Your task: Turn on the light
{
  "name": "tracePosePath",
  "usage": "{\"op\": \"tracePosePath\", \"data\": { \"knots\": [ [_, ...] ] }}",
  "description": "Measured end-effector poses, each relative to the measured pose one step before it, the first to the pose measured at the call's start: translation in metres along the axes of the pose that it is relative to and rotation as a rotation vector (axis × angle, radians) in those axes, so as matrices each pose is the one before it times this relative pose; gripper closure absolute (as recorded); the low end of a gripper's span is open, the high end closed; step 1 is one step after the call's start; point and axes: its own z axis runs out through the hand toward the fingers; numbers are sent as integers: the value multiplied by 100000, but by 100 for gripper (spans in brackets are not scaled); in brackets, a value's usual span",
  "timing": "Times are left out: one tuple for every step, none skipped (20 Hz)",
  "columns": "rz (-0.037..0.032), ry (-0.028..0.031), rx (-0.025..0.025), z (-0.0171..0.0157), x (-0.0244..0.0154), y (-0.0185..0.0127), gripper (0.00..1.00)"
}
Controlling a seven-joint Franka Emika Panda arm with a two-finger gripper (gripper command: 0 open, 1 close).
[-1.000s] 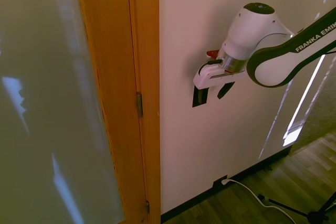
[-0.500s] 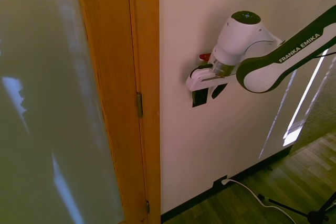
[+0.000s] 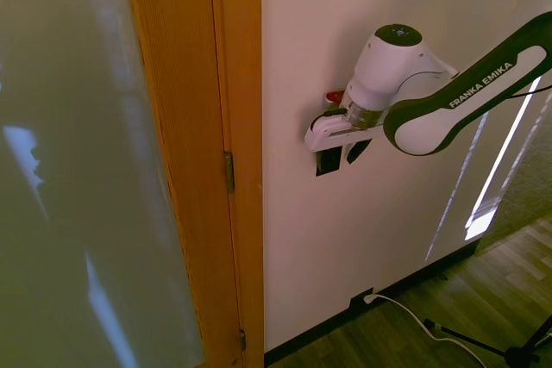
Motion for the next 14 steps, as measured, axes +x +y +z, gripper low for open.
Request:
{"op": "tracePosePath", "data": {
  "knots": [
    [-19, -5, 481, 104, -18, -2, 100],
    [31, 11, 287, 54, 9, 0, 100],
    [122, -17, 144, 7, 19, -4, 100],
    [135, -56, 164, 20, -3, -7, 100],
    [27, -17, 60, 15, -5, 0, 100],
    [-4, -9, 90, 17, -9, -3, 100],
    [2, -12, 178, 32, -10, -3, 100],
    [3, 10, 272, 34, 1, -4, 100],
    [6, 14, 246, 23, 3, -2, 100],
    [40, -4, 54, 8, 4, 0, 100],
    [115, -42, 5, 0, 1, -2, 100],
    [64, -38, 6, 0, -13, -5, 100],
    [16, -16, 39, 2, -12, -6, 100],
    [103, 5, 95, 5, -21, -11, 100]
  ]
}}
